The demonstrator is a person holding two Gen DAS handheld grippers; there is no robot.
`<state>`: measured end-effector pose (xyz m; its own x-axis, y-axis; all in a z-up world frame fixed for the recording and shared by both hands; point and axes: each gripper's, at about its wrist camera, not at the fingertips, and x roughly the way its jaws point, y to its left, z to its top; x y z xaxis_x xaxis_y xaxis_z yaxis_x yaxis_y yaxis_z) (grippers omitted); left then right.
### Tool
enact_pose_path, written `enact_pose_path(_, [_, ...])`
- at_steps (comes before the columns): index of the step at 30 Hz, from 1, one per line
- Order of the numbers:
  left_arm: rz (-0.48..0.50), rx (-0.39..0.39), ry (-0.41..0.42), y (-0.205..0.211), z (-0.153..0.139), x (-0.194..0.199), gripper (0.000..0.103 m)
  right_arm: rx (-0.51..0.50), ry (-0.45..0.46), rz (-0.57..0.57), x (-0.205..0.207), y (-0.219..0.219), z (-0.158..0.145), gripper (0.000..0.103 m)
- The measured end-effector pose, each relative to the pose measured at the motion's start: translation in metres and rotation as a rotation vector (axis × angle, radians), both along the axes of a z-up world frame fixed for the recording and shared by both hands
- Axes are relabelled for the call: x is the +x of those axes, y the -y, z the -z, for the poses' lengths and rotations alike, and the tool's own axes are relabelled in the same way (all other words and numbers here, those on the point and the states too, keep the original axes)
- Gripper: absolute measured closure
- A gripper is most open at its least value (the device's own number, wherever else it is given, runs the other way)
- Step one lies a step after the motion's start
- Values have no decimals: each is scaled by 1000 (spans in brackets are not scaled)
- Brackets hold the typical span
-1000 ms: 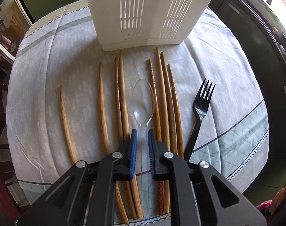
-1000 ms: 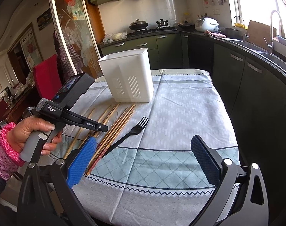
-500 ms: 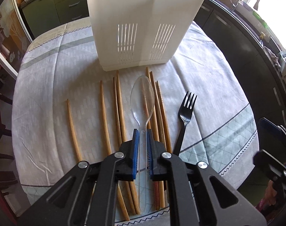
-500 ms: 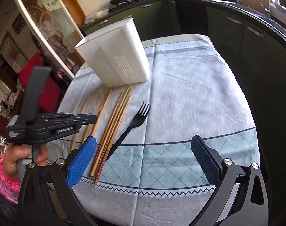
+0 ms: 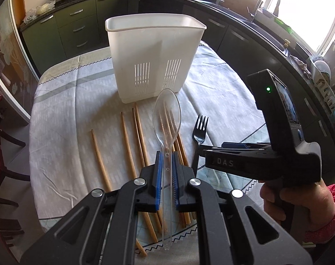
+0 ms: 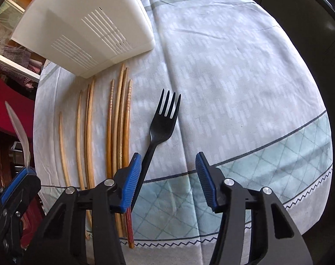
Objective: Organize utensils
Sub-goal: 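Lift the clear spoon with the left tool while the right tool grasps the black fork, then drop the spoon and fork into the white holder with both tools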
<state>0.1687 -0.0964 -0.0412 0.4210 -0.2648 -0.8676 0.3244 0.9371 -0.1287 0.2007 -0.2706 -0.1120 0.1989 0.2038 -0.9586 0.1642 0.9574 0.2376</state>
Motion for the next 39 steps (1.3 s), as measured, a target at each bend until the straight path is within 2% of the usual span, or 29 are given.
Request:
enact_pose_path(2, [3,-4,5,-2,-1,0,94,-8,-5,17,3,-4,2,64])
enact_pose_path(5, [6,-10,3,-5,1,-1,94,-7,-30,32,8,-11,6,72])
enact_pose_path(10, [10,-24,1,-10,4,-2,94,3,-75,55,19,-23,11,76])
enact_pose_path(12, [12,-28,2,-12,4,-2,94,-23,-80,61,25,-33,12,81])
enact_pose_path(19, [22,-53,13,-18,2,-7,94,-169,-45,29,30,-71,16,89])
enact_pose_path(25, [13,-60,17,-24,1,-11,94,-169,2,35,30,-61,18,93])
enact_pose_path(27, [7,-63,18,-26,0,-11,94,-168,40,29,31,-54,16,93])
enact_pose_path(29, [-1,-76,26,-29,-2,-10,94,-150,119,15,28,-48,6,93])
enact_pose_path(33, [-18,-112,72,-30,-15,-9,94,-31,244,5,15,-30,-14,93])
enact_pose_path(36, [-30,-146,146,-28,-38,-6,94,27,361,12,-7,-7,-36,93])
enact_pose_path(39, [-43,-184,260,-22,-73,-1,94,60,486,25,-30,17,-62,93])
